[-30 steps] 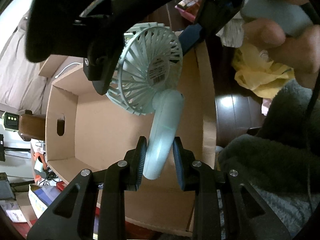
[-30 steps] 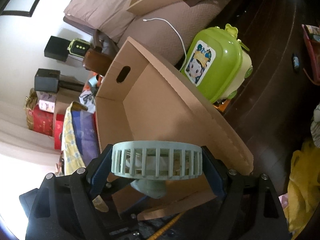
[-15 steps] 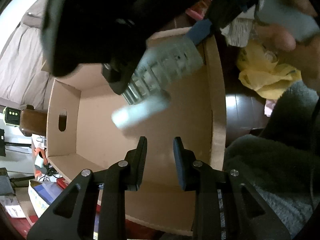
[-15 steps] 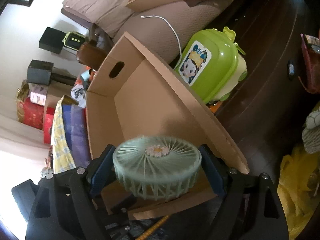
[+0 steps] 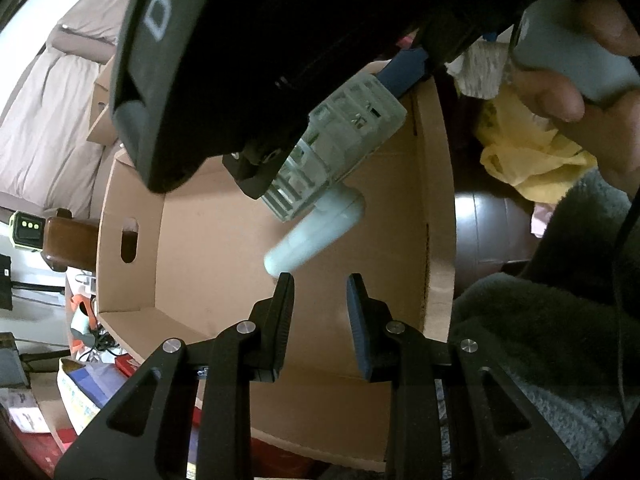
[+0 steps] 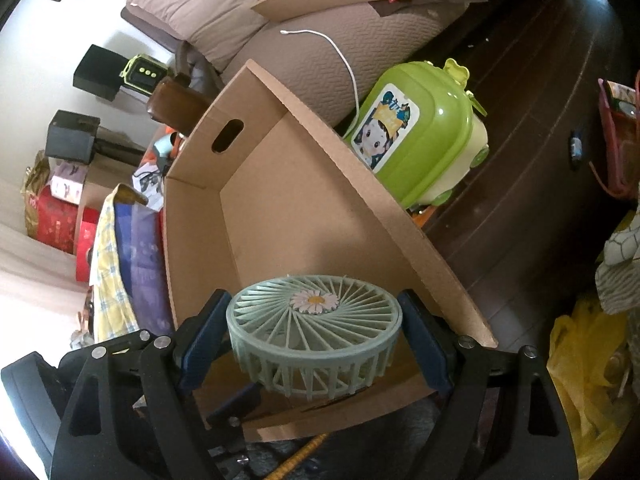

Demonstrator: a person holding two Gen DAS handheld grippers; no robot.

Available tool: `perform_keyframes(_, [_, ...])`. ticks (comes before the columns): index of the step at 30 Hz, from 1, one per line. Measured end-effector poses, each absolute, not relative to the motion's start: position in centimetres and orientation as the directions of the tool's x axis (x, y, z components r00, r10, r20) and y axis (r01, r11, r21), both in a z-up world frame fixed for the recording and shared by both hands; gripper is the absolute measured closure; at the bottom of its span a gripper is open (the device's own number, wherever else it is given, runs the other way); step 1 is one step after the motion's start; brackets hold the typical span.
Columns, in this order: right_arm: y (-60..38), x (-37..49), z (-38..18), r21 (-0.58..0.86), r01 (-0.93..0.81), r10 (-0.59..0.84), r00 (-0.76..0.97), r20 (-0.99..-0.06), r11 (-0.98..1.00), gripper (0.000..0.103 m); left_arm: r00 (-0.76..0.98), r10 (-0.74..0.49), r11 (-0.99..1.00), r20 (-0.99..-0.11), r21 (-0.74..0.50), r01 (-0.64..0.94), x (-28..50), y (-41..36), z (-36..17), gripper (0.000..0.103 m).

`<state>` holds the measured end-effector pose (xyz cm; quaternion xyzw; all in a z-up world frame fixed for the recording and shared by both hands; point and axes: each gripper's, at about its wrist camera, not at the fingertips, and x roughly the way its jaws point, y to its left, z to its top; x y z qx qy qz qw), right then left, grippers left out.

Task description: Organize objects

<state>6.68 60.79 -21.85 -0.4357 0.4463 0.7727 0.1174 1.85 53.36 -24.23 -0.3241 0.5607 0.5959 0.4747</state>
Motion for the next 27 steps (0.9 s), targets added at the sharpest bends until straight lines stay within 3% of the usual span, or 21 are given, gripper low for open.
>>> perform_keyframes(13, [61.6, 7.2, -21.8, 0.632, -0.578, -0.22, -0.623, -0.75, -0.517, 0.023, -0.359, 0.18, 0.034, -0.916, 0.371, -0.928, 0.4, 52.9, -24.2, 0.076])
perform_keyframes(16, [61.9, 7.4, -21.9, 0.647, -0.577, -0.224, -0.635, -0.739, -0.499, 0.023, -0.379, 0.188, -0.002, -0.906, 0.386, -0.923, -0.1, 52.9, -23.8, 0.068])
perform_keyframes(20, [62.0, 7.5, -21.8, 0.652, -0.577, -0.221, -0.642, -0.734, -0.491, 0.023, -0.432, 0.222, -0.091, -0.874, 0.423, -0.902, -1.2, 52.4, -22.4, 0.047])
perform_keyframes(27, [62.4, 8.1, -20.4, 0.665, -0.555, -0.167, -0.692, -0.702, -0.499, 0.021, -0.474, 0.278, -0.28, -0.835, 0.402, -0.872, -4.2, 51.1, -19.3, 0.045])
